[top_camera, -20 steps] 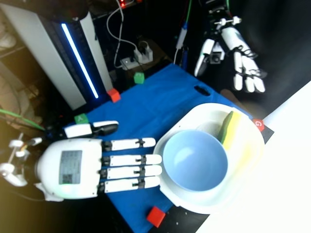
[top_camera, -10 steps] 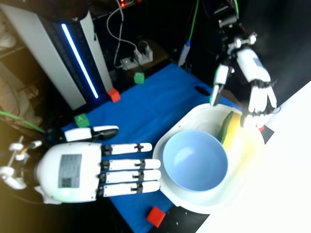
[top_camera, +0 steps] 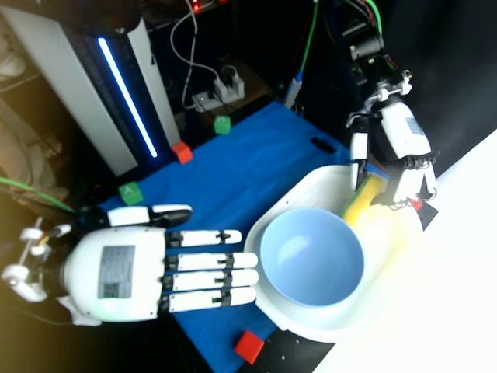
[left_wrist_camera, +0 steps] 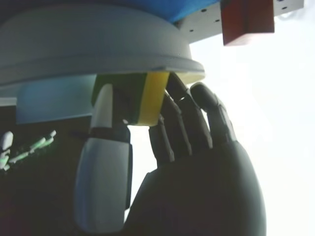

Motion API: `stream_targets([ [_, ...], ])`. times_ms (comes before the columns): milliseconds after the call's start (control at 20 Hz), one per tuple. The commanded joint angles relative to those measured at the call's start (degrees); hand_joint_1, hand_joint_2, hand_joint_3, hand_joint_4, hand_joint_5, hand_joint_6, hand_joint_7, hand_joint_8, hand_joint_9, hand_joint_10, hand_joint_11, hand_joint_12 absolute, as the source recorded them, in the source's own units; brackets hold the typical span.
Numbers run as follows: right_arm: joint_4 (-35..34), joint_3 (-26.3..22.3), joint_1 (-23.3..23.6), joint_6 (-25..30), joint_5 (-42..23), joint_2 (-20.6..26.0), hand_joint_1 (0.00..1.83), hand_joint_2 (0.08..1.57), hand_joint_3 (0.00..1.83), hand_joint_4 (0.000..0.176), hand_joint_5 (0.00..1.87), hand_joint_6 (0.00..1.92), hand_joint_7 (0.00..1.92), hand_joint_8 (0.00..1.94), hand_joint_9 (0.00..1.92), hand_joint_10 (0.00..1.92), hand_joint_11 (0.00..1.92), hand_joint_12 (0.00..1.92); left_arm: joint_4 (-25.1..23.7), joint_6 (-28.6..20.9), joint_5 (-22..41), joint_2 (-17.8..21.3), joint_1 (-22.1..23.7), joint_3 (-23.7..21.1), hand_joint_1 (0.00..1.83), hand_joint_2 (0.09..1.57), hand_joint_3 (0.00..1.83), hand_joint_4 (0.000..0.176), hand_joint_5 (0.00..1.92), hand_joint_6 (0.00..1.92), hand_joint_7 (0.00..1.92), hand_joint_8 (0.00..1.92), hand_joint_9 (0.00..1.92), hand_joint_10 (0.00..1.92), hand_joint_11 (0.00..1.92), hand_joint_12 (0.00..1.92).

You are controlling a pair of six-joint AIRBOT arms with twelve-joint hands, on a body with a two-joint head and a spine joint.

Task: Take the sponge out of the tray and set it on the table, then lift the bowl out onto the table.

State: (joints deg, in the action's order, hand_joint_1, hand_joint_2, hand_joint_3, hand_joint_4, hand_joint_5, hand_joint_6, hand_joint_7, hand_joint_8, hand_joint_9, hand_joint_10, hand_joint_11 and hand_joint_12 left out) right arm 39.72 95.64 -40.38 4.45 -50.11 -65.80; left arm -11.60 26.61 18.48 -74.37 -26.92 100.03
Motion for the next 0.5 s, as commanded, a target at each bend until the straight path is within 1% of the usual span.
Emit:
stream_targets([
  [0,-3.67,0.21,0.60,0.39,-4.25,-0.04,0.26,1.27,0.00,0.153,0.54,0.00,0.12,0.00,0.04,0.01,0.02,0.16,0.93,-0.19,8.24,0.71,1.37,-0.32,1.16,1.23,0.00,0.011,0.70,1.45,0.82,1.24,0.51,0.94,0.00,1.31],
  [50,-3.67,0.19,0.60,0.39,-4.17,-0.04,0.25,1.27,0.00,0.164,0.54,0.00,0.13,0.00,0.04,0.00,0.00,0.21,0.22,-0.17,9.51,1.70,2.29,-1.36,1.15,1.23,0.00,0.015,0.73,1.45,0.80,1.24,0.51,0.83,0.00,1.20],
  [100,-3.67,0.15,0.60,0.39,-4.13,-0.04,0.27,1.27,0.00,0.162,0.54,0.00,0.13,0.00,0.04,0.00,0.00,0.21,-0.74,-0.17,10.90,2.98,3.19,-2.78,1.16,1.23,0.00,0.012,0.72,1.44,0.82,1.23,0.57,0.82,0.06,1.23],
  [150,-3.67,0.09,0.60,0.39,-4.11,-0.04,0.27,1.28,0.00,0.154,0.54,0.00,0.13,0.00,0.04,0.00,0.00,0.25,-1.39,-0.17,11.94,3.87,3.71,-3.80,1.15,1.23,0.00,0.025,0.72,1.41,0.80,1.27,0.57,0.88,0.11,1.38],
  [200,-3.68,0.03,0.60,0.39,-4.11,-0.04,0.27,1.28,0.00,0.151,0.54,0.00,0.13,0.00,0.04,0.00,0.00,0.25,-2.36,-0.17,13.38,5.25,4.33,-5.41,1.16,1.23,0.00,0.024,0.72,1.40,0.82,1.26,0.59,0.91,0.08,1.45],
  [250,-3.69,-0.03,0.60,0.44,-4.10,-0.04,0.27,1.28,0.00,0.159,0.54,0.00,0.13,0.00,0.04,0.00,0.00,0.25,-3.20,-0.17,14.94,6.72,4.54,-7.14,1.17,1.21,0.00,0.020,0.74,1.36,0.86,1.21,0.63,0.88,0.12,1.42],
  [300,-3.69,-0.05,0.60,0.65,-4.09,-0.04,0.27,1.27,0.00,0.157,0.55,0.00,0.13,0.00,0.04,0.00,0.00,0.25,-3.78,-0.17,16.68,8.37,4.54,-9.07,1.18,1.19,0.00,0.009,0.77,1.30,0.90,1.16,0.71,0.83,0.21,1.38],
  [350,-3.69,-0.20,0.60,0.96,-4.09,0.00,0.26,1.27,0.00,0.160,0.55,0.00,0.14,0.00,0.04,0.00,0.00,0.27,-4.96,-0.17,19.16,10.63,4.40,-11.73,1.19,1.18,0.00,0.006,0.78,1.28,0.92,1.13,0.74,0.77,0.25,1.32],
  [400,-3.71,-0.40,0.60,1.22,-4.09,0.05,0.28,1.27,0.00,0.162,0.55,0.00,0.14,0.00,0.04,0.00,0.00,0.27,-5.44,-0.17,21.08,12.95,3.64,-14.34,1.19,1.17,0.00,0.015,0.81,1.28,0.93,1.09,0.75,0.76,0.31,1.29],
  [450,-3.71,-0.53,0.60,1.34,-4.09,0.07,0.26,1.28,0.00,0.171,0.54,0.00,0.14,0.00,0.04,0.00,0.00,0.27,-5.62,-0.17,22.31,14.92,2.80,-16.41,1.32,1.16,0.00,0.000,0.81,1.25,0.93,1.17,0.79,1.12,0.36,1.31],
])
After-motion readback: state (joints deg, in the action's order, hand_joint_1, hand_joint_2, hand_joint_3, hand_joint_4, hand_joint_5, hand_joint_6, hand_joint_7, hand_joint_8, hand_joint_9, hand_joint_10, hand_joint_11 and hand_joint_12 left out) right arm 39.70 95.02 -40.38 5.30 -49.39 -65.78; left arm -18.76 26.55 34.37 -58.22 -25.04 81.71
